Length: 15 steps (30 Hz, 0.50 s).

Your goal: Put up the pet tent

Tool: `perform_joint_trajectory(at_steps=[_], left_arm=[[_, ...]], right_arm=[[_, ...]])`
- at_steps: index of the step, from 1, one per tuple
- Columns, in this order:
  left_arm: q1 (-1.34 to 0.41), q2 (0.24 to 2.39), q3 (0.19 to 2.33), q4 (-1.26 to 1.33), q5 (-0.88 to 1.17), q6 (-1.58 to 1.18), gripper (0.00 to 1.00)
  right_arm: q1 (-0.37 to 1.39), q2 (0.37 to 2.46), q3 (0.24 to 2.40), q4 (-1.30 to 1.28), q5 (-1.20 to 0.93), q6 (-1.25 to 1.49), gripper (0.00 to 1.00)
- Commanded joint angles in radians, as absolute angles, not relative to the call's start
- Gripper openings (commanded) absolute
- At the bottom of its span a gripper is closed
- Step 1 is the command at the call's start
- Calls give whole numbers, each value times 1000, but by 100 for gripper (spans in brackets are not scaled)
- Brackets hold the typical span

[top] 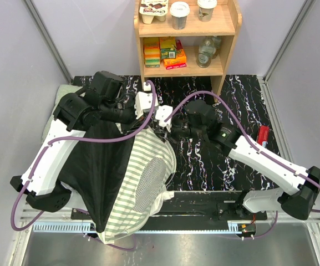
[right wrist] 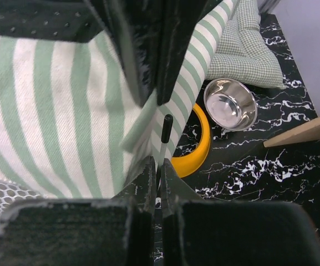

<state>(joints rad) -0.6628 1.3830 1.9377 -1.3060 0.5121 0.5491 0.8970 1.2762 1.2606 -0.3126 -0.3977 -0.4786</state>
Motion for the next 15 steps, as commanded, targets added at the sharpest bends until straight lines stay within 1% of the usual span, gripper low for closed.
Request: perform_joint_trajectory(at_steps=[1,4,7,13,15], left_arm=[[-676,1376,1965,-1238,526,535,0],[-676,1382,1965,-1230,526,519,0],[-676,1382,1974,-1229,514,522,0],[-661,1373,1971,-1246,476,564,0],[-641,1367,1967,-1243,466,565,0]], right_arm=[[914,1348,1307,-431,-365,-494,0],[914,1332,1298,-405,-417,-497,0],[914,1302,1266,-384,-423,-503,0],[913,1247,1220,-411,-321,-503,0],[911,1218,1200,-408,-316,-506,0]])
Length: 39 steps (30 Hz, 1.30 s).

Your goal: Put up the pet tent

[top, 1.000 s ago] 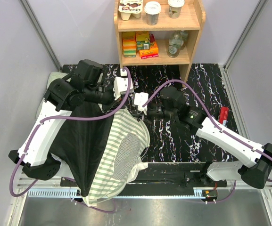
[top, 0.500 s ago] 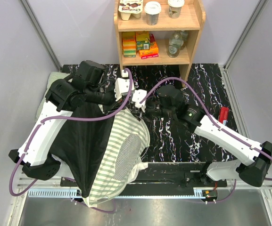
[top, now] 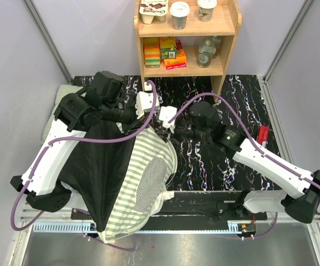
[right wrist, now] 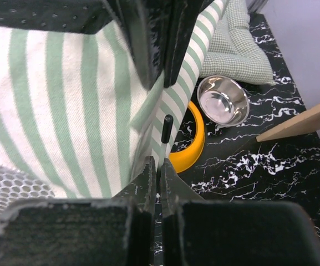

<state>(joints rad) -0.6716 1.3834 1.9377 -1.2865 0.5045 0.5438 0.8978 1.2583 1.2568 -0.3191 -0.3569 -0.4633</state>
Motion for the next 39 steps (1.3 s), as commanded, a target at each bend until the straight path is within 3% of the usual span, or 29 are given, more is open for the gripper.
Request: perform_joint_trajectory(at_steps=[1,9,26,33,39], left_arm=[[-635,1364,1959,-1235,456,561,0],[-630,1370,1968,-1216,443,520,0],[-632,1364,1973,-1227,479,528,0],[-630,1365,1963,-1218,457,522,0],[-632,1376,1991,-1216,460,517,0]], right_arm=[[913,1206,1192,-402,-333,-505,0],[914,1207,1183,-380,-423,-529,0],[914,1272,1201,-425,-331,-514,0],[914,1190,1121,-341,-406,-534,0],[914,1253,1149,-390,-394,-546,0]])
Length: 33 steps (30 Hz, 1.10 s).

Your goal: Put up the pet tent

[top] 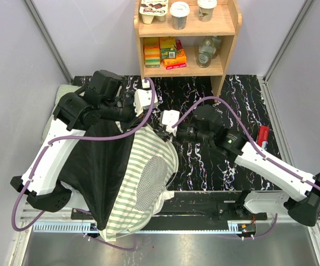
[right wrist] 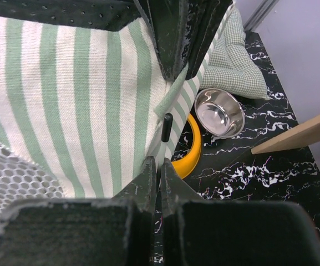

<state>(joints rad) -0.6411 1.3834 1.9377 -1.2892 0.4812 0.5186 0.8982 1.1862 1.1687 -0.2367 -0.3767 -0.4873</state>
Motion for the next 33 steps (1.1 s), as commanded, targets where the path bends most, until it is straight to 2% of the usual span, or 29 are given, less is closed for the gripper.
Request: perform_joint_trajectory(at_steps=[1,12,18,33], left_arm=[[-630,1376,1991,-1215,457,515,0],[-627,1371,1980,-1220,442,540,0],[-615,1368,1971,-1207,434,534,0],[-615,1376,1997,-1204,462,511,0]], right_arm=[[914,1253,1144,-390,-394,-549,0],[914,1235,1126,-374,-359,-543,0],[914,1172,1071,-307,-431,-554,0],[914,1243,1104,-359,-410,-558,0]])
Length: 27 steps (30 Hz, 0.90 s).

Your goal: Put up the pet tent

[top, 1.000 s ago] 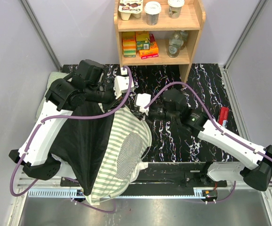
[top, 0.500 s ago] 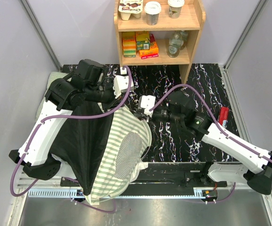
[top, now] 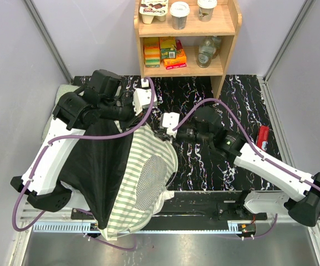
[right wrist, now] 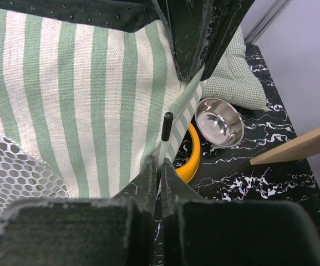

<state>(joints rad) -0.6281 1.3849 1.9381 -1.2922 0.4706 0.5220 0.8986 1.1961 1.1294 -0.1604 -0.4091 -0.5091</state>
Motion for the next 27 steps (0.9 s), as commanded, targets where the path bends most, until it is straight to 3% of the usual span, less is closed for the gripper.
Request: perform_joint_trajectory(at_steps=[1,27], left_arm=[[-615,1376,1999,-1206,462,512,0],[-603,1378,2020,-1206,445,522,0]], right_arm=[[914,1246,1106,-359,-403,-557,0],[916,1246,1083,-390,-364,-597,0]])
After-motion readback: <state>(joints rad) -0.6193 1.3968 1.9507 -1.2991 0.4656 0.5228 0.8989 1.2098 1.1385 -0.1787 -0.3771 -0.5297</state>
